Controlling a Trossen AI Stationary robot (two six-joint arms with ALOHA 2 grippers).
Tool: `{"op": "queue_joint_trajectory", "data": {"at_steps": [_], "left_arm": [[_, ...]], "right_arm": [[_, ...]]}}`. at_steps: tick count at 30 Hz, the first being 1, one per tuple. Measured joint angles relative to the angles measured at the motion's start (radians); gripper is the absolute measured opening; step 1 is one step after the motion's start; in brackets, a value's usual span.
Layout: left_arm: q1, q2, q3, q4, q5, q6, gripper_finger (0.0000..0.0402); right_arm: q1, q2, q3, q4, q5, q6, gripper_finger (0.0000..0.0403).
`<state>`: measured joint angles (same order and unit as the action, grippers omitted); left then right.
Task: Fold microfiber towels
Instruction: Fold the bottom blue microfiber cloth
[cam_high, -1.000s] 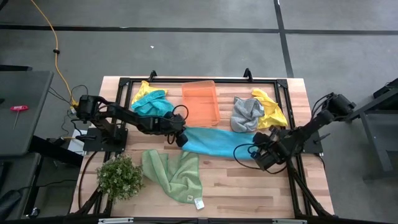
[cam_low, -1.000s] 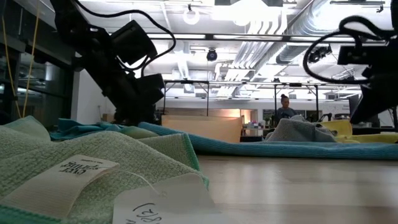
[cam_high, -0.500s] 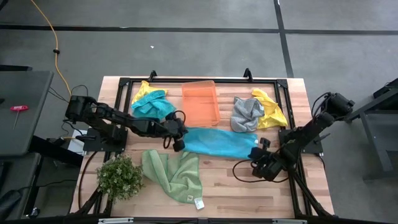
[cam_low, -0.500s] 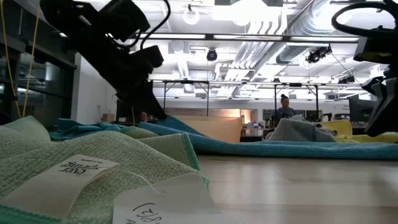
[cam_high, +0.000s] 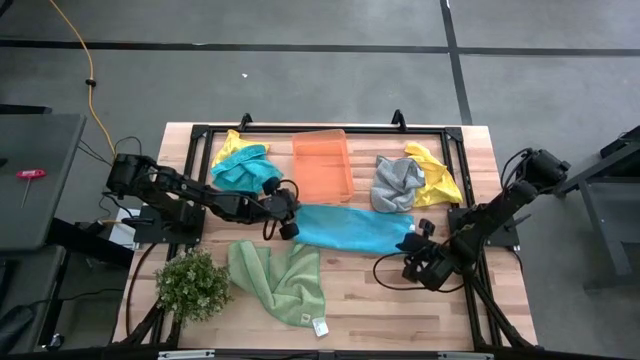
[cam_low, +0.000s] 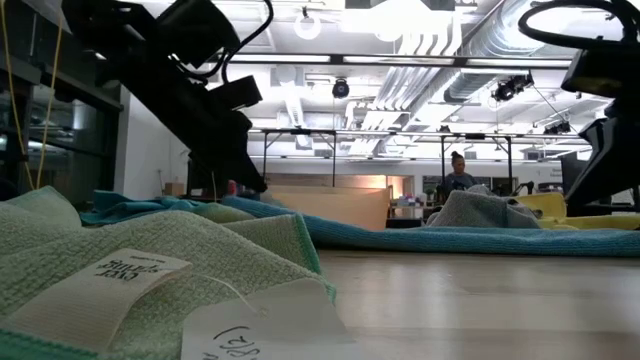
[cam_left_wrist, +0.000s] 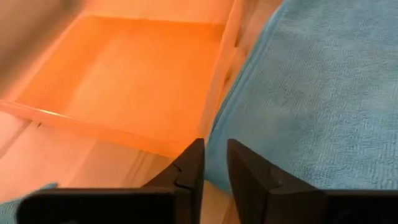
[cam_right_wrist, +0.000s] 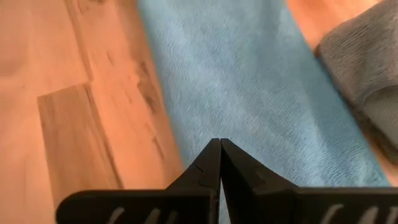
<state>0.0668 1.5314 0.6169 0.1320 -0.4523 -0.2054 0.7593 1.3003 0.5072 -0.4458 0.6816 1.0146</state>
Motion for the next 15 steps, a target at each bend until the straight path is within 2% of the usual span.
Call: {"op": "queue_joint_trajectory", "data": {"at_steps": [5, 8, 11, 15], "left_arm": [[-0.022, -0.02, 0.0, -0.008, 0.002, 0.019, 0.0109], [-0.044, -0.057, -0.001, -0.01, 0.039, 0.029, 0.013], [-0.077, -0.08, 0.0, -0.005, 0.13, 0.042, 0.014], [-0.132, -0.053, 0.0, 0.003, 0.15, 0.041, 0.0141]], "right_arm": [[0.0, 0.0, 0.0, 0.005, 0.005, 0.024, 0.0], [-0.001, 0.0, 0.0, 0.017, 0.004, 0.032, 0.0], [0.0, 0.0, 0.0, 0.05, 0.01, 0.029, 0.0], [-0.001, 0.0, 0.0, 0.102, 0.025, -0.008, 0.0]]}}
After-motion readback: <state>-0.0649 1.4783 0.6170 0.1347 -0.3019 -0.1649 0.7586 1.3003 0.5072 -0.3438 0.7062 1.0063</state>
